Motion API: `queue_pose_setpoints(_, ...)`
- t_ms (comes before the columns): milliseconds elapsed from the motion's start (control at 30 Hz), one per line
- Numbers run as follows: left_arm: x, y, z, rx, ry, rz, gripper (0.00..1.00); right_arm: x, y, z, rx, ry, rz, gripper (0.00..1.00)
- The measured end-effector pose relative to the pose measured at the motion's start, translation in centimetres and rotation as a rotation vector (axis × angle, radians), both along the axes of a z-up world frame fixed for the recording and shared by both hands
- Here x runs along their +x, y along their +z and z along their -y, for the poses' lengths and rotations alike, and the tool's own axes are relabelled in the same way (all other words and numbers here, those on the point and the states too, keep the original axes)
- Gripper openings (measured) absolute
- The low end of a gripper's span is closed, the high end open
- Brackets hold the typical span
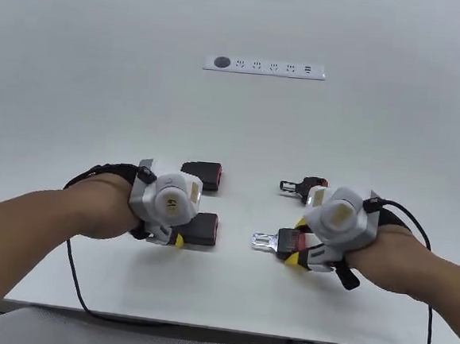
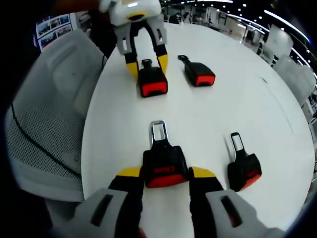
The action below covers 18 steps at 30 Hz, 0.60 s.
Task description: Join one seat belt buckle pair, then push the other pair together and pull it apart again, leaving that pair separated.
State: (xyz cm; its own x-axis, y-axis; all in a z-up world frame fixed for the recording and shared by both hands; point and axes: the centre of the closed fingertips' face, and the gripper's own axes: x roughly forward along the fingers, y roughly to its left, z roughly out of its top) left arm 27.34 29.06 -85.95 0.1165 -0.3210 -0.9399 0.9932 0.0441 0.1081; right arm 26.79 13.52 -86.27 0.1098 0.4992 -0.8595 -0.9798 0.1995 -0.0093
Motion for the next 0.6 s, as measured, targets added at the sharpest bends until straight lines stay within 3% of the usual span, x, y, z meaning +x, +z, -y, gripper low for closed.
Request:
queue_pose_setpoints(267,0.0,-0.1,0.0,-0.004,0.003,0.002,0.32,0.2,0.0,-2.8,0.012,0.007,0.01,0.36)
queue_pose_setpoints(600,0.1,-0.1,0.0,-0.014,0.015,-0.001,0.32,0.7,-0.2,-4.6,0.011,0.002,0.006,0.36)
